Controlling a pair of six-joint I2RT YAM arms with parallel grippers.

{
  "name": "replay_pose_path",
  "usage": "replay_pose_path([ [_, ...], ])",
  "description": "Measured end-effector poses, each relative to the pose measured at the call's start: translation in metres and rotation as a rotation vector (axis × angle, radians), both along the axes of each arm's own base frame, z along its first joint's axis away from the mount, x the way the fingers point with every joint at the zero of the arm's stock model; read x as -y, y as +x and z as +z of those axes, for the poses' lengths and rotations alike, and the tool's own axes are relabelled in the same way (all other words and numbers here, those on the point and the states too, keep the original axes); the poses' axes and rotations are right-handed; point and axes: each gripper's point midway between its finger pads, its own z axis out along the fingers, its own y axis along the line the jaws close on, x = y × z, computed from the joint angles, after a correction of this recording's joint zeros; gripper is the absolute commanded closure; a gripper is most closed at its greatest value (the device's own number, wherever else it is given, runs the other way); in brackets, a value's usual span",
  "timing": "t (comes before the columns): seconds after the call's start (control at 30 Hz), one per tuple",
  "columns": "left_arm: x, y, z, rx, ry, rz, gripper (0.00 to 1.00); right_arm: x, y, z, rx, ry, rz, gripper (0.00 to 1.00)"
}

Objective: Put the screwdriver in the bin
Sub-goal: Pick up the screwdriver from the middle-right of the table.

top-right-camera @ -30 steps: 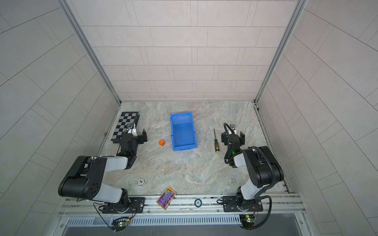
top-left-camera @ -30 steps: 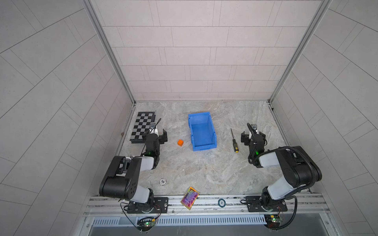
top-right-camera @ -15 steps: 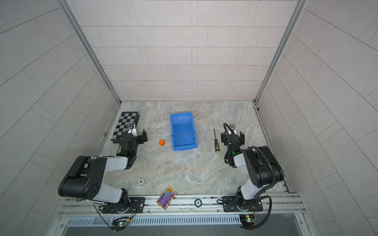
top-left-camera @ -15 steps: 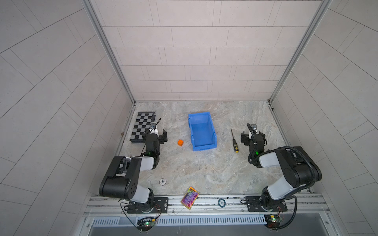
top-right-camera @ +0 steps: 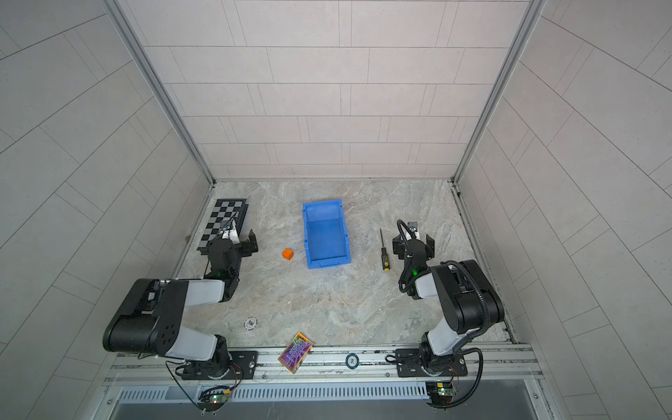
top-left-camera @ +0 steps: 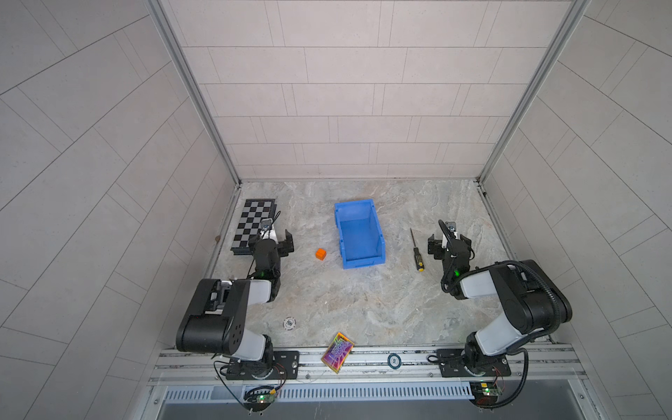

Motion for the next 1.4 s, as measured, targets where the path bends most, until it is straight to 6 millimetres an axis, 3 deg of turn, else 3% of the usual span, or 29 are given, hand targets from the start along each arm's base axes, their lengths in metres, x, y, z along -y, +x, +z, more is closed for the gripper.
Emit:
replay_pose_path([
  [0.3,-0.002,-0.002,0.005,-0.007,-0.012,0.009,0.01,0.004,-0.001,-0.003,-0.032,0.009,-0.008,0.01],
  [0.4,-0.006,-0.002,0.02,-0.028,-0.021,0.038,0.01,0.008,-0.001,0.013,-0.06,0.031,-0.042,0.01],
  [0.5,-0.005,0.006,0.062,-0.009,-0.049,0.045,0.01,0.009,0.009,0.057,-0.038,0.098,-0.071,0.01],
  [0.6,-0.002,0.011,0.122,0.051,-0.108,0.039,0.01,0.005,0.012,0.101,0.0,0.183,-0.067,0.01],
  [0.67,-0.001,0.007,0.158,0.089,-0.147,0.038,0.0,-0.001,0.005,0.113,-0.015,0.237,-0.053,0.01],
  [0.77,0.003,-0.007,0.187,0.125,-0.198,0.032,0.01,-0.013,-0.006,0.105,-0.119,0.303,-0.011,0.01],
  [0.9,0.014,-0.021,0.184,0.091,-0.26,0.005,0.0,-0.033,-0.025,0.08,-0.287,0.375,0.033,0.01],
  [1.17,0.05,-0.035,0.146,-0.028,-0.352,-0.061,0.0,-0.087,-0.061,0.045,-0.508,0.398,0.146,0.07],
  [1.4,0.054,-0.039,0.133,-0.058,-0.393,-0.055,0.0,-0.099,-0.074,-0.001,-0.669,0.38,0.135,0.21],
])
